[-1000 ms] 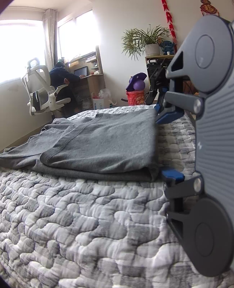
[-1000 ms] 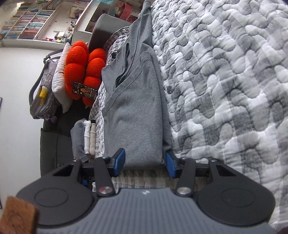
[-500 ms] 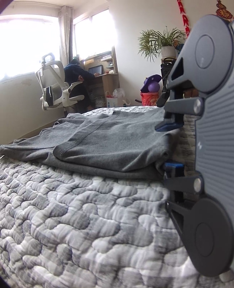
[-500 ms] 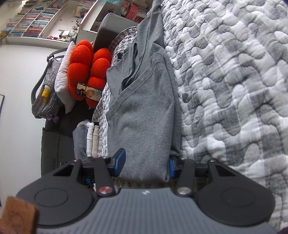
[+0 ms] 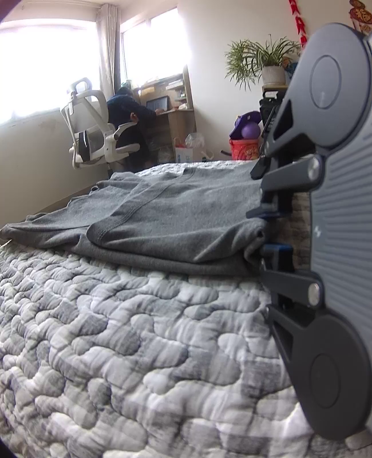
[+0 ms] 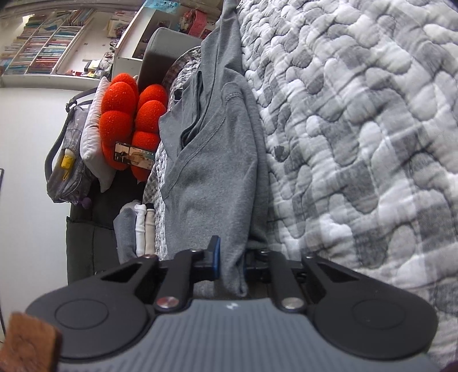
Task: Fold clothes
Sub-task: 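Roll both grippers sideways and pinch the long edge of the folded shirt, then lift the pinched edge with both grippers and fold it over the shirt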
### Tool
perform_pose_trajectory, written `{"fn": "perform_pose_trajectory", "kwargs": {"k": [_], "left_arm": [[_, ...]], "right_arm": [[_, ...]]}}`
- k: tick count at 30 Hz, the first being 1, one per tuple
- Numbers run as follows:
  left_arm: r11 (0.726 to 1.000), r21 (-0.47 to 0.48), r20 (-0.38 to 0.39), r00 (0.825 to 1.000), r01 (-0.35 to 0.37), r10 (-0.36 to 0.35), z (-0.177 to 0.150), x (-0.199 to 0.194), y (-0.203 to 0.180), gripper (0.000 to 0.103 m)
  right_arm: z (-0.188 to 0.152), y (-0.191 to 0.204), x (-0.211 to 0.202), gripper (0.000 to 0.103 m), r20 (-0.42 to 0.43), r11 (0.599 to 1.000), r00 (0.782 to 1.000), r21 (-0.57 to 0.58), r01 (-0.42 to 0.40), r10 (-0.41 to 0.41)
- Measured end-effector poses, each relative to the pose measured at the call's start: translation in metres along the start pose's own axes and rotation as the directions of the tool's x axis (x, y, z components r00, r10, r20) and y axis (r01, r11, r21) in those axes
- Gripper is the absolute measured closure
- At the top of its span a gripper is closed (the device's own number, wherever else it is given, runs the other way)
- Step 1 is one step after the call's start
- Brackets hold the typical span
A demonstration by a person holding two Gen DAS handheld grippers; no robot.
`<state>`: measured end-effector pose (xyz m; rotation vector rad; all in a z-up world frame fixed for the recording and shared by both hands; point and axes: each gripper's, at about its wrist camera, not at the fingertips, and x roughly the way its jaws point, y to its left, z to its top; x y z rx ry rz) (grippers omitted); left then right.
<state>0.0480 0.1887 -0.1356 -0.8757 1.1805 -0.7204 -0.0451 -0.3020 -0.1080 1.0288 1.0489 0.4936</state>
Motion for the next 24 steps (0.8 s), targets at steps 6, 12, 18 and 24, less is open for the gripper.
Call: {"fn": "perform_pose_trajectory", "kwargs": {"k": [6, 12, 18, 24], "left_arm": [[0.996, 0.073, 0.069, 0.996, -0.055, 0.05, -0.013, -0.009, -0.014, 0.096], [0.993, 0.112, 0.15, 0.989, -0.032, 0.015, -0.023, -0.026, -0.028, 0.097], [0.995, 0.097, 0.196, 0.98, 0.023, -0.042, -0.036, -0.044, -0.033, 0.097], [0.994, 0.092, 0.226, 0.971, 0.059, -0.079, -0.055, -0.057, -0.039, 0.097]], "right_arm": [[-0.006, 0.011, -0.007, 0.091, 0.028, 0.999, 1.0, -0.041, 0.006, -0.005], [-0.014, 0.021, -0.018, 0.093, 0.06, 0.998, 0.998, -0.064, -0.026, 0.029], [-0.024, 0.027, -0.029, 0.094, 0.079, 0.996, 0.994, -0.046, -0.07, 0.074], [-0.037, 0.036, -0.038, 0.094, 0.086, 0.995, 0.992, -0.053, -0.083, 0.088]]}}
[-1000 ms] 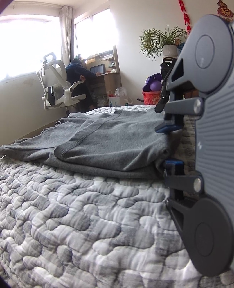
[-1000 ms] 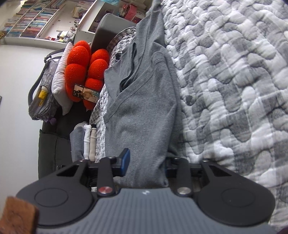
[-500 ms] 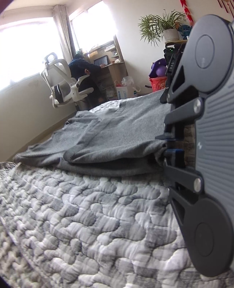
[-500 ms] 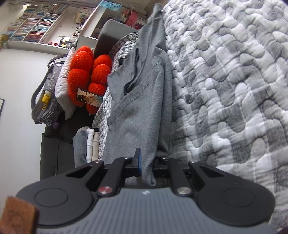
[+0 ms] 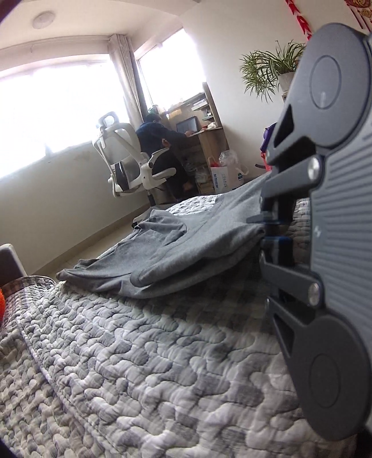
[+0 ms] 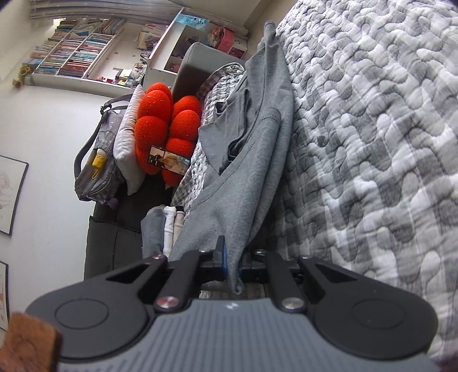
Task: Fold clothes
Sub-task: 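Lift the pinched edge with both grippers and fold it over the shirt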
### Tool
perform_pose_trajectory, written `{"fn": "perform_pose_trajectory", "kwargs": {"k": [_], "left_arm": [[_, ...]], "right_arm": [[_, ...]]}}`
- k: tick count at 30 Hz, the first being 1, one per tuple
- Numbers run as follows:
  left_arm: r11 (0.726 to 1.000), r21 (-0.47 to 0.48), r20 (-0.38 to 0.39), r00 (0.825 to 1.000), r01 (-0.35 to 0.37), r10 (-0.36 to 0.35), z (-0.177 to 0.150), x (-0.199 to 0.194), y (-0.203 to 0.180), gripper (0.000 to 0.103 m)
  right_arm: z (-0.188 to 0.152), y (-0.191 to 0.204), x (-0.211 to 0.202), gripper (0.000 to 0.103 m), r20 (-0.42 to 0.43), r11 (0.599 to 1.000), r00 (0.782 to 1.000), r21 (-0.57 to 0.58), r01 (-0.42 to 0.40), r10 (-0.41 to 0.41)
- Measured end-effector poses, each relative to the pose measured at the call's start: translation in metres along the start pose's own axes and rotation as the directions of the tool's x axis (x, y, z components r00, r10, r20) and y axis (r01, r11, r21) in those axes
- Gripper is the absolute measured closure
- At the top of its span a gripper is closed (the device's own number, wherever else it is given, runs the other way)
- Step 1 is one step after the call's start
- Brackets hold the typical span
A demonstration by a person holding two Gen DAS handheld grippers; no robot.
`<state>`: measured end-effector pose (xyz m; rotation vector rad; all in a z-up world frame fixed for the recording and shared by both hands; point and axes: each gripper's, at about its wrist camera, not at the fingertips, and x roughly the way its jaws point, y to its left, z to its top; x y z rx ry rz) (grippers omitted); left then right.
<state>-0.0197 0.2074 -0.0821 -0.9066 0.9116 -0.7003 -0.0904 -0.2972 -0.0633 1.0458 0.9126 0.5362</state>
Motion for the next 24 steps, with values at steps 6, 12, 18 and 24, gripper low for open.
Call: {"fn": "perform_pose_trajectory", "kwargs": {"k": [6, 12, 18, 24], "left_arm": [[0.999, -0.002, 0.023, 0.999, 0.049, -0.049, -0.012, -0.018, -0.014, 0.097], [0.996, -0.046, 0.049, 0.996, 0.078, -0.075, 0.005, -0.009, -0.023, 0.097], [0.995, -0.033, 0.091, 0.991, 0.099, -0.096, 0.039, 0.006, -0.04, 0.097], [0.997, -0.013, 0.11, 0.991, 0.076, -0.074, 0.082, 0.035, -0.051, 0.097]], "right_arm": [[-0.012, 0.013, -0.014, 0.094, 0.005, 0.999, 0.999, -0.003, -0.038, 0.038], [0.003, 0.019, -0.008, 0.094, 0.03, 0.997, 0.997, 0.029, -0.071, 0.07], [0.032, 0.029, 0.002, 0.094, 0.067, 0.995, 0.993, 0.028, -0.1, 0.097], [0.069, 0.03, 0.018, 0.094, 0.099, 0.994, 0.99, 0.035, -0.1, 0.096]]}}
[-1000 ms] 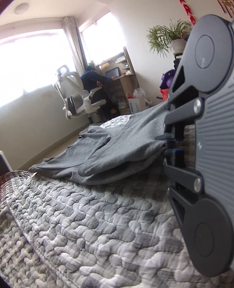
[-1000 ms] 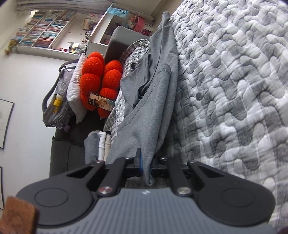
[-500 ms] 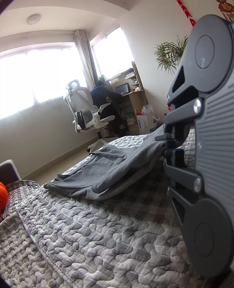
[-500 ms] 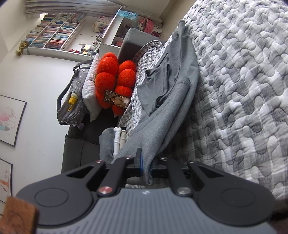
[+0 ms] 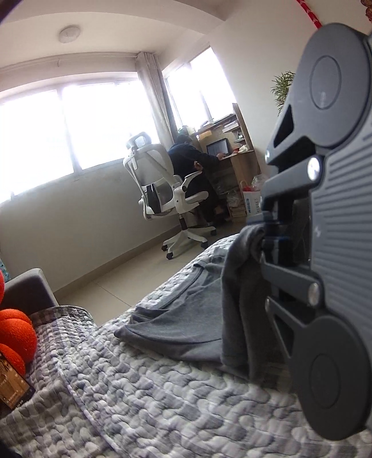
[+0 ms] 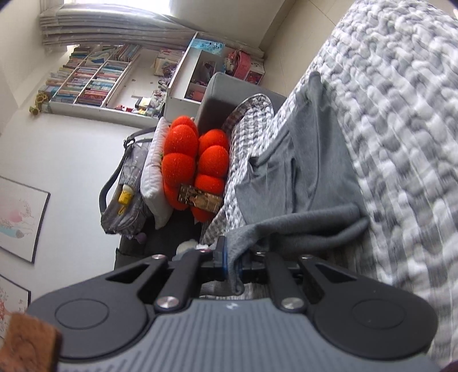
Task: Fold clothes
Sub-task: 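Lift the pinched edge with both grippers and fold it over the shirt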
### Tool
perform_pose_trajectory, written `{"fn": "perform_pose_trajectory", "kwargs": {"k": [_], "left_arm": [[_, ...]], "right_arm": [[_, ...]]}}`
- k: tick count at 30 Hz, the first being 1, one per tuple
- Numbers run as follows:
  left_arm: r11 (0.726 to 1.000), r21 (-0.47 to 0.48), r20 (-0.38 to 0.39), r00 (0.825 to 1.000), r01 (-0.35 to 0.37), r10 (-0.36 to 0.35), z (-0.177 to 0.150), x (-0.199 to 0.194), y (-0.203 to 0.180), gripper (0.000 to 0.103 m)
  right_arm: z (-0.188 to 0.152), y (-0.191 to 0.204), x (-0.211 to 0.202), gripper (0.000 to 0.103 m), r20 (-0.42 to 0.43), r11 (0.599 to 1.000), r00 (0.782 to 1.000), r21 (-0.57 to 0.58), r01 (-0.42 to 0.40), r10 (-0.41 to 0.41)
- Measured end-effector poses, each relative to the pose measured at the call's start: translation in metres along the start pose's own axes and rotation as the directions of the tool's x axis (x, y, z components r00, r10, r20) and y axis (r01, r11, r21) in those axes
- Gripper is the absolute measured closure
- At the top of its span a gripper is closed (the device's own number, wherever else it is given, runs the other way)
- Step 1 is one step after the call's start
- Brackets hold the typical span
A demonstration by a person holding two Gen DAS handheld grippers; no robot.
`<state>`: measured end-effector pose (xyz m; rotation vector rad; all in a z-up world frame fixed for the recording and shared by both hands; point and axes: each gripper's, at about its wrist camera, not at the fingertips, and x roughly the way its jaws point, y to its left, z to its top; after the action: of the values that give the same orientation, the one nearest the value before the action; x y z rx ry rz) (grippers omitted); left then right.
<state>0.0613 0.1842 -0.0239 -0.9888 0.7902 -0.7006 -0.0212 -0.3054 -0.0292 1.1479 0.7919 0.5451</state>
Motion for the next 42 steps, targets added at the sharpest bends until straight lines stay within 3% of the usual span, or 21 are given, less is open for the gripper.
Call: {"fn": "perform_pose_trajectory", "kwargs": {"k": [8, 11, 20, 22, 25, 27, 29, 34, 42], "left_arm": [[0.997, -0.039, 0.032, 0.997, -0.068, 0.07, 0.042, 0.045, 0.017, 0.096], [0.993, -0.048, 0.035, 0.994, -0.105, 0.107, 0.053, 0.06, 0.029, 0.096], [0.976, -0.104, 0.036, 0.98, -0.19, 0.195, 0.08, 0.085, 0.072, 0.088], [0.976, -0.105, 0.066, 0.977, -0.193, 0.2, 0.084, 0.081, 0.076, 0.08], [0.973, -0.089, 0.098, 0.97, -0.212, 0.22, 0.088, 0.074, 0.079, 0.075], [0.972, -0.083, 0.111, 0.967, -0.221, 0.229, 0.091, 0.071, 0.081, 0.072], [0.972, -0.071, 0.119, 0.965, -0.225, 0.232, 0.092, 0.07, 0.082, 0.071], [0.971, 0.011, 0.141, 0.962, -0.238, 0.234, 0.092, 0.074, 0.075, 0.071], [0.94, 0.18, 0.16, 0.951, -0.291, 0.264, 0.085, 0.096, 0.066, 0.071]], "right_arm": [[0.046, -0.019, 0.041, 0.093, 0.022, 0.999, 0.999, 0.034, 0.031, -0.032], [0.059, -0.032, 0.057, 0.088, 0.013, 0.998, 0.999, 0.055, 0.033, -0.034], [0.074, -0.069, 0.077, 0.085, 0.011, 0.988, 1.0, 0.157, 0.008, -0.009], [0.076, -0.075, 0.075, 0.077, 0.023, 0.983, 1.0, 0.183, -0.022, 0.018], [0.079, -0.08, 0.067, 0.058, 0.074, 0.976, 0.995, 0.203, -0.08, 0.066], [0.082, -0.082, 0.059, 0.058, 0.111, 0.974, 0.991, 0.204, -0.101, 0.079], [0.085, -0.079, 0.054, 0.058, 0.145, 0.98, 0.988, 0.178, -0.086, 0.06], [0.087, -0.06, 0.048, 0.058, 0.224, 0.999, 0.973, 0.001, 0.047, -0.046], [0.074, -0.043, 0.073, 0.058, 0.288, 0.941, 0.945, -0.247, 0.23, -0.155]]}}
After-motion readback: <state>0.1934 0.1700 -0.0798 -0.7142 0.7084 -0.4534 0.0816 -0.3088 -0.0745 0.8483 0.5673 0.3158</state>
